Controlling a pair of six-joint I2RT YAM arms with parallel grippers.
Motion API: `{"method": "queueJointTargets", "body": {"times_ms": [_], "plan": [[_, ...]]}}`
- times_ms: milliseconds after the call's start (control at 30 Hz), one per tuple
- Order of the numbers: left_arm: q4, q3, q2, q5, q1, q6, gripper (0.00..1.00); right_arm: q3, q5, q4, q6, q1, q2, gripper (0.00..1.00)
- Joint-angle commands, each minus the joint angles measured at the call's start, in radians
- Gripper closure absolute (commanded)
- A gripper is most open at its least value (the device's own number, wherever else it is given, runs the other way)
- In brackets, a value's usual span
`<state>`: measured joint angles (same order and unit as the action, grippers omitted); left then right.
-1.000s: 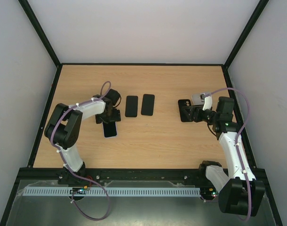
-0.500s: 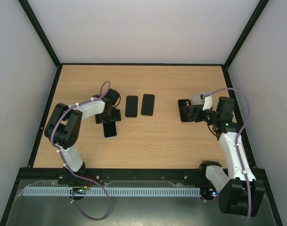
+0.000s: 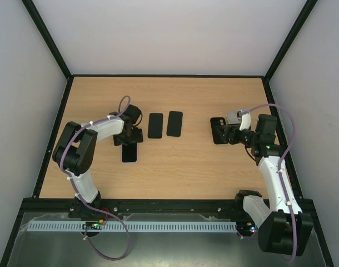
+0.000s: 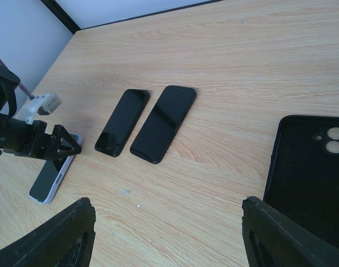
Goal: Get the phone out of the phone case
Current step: Pick up the phone at the center of the board.
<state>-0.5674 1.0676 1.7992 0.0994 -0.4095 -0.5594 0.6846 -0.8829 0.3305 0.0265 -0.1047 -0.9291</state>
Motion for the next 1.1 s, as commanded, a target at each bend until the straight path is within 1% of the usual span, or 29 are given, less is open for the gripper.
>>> {"method": "queueJointTargets", "body": {"times_ms": [0, 100, 167, 300, 500, 767, 933, 1067], "plan": [[-0.040, -0.034, 0.056, -0.007, -0.002, 0.035, 0.10, 0.000, 0.008, -0.005, -0.009, -0.001, 0.018, 0.30], [-0.067, -0.032, 0.046, 0.008, -0.002, 0.056, 0.06, 0.000, 0.009, -0.004, -0.009, -0.001, 0.018, 0.30], [-0.078, -0.034, 0.033, 0.015, -0.002, 0.075, 0.01, 0.000, 0.008, -0.005, -0.009, -0.001, 0.019, 0.30], [-0.093, -0.034, 0.016, 0.005, -0.002, 0.122, 0.00, 0.000, 0.007, -0.005, -0.008, -0.001, 0.021, 0.30], [-0.102, -0.034, 0.042, -0.046, -0.002, 0.158, 0.07, -0.002, 0.008, -0.007, -0.007, -0.001, 0.022, 0.30], [-0.124, -0.062, 0.013, -0.055, -0.002, 0.185, 0.06, -0.003, 0.008, -0.008, -0.005, -0.001, 0.022, 0.30], [-0.122, -0.091, -0.005, -0.059, -0.002, 0.177, 0.07, -0.004, 0.008, -0.008, -0.005, -0.001, 0.022, 0.30], [-0.126, -0.099, 0.003, -0.065, -0.002, 0.173, 0.13, -0.004, 0.007, -0.011, -0.004, -0.001, 0.019, 0.30]]}}
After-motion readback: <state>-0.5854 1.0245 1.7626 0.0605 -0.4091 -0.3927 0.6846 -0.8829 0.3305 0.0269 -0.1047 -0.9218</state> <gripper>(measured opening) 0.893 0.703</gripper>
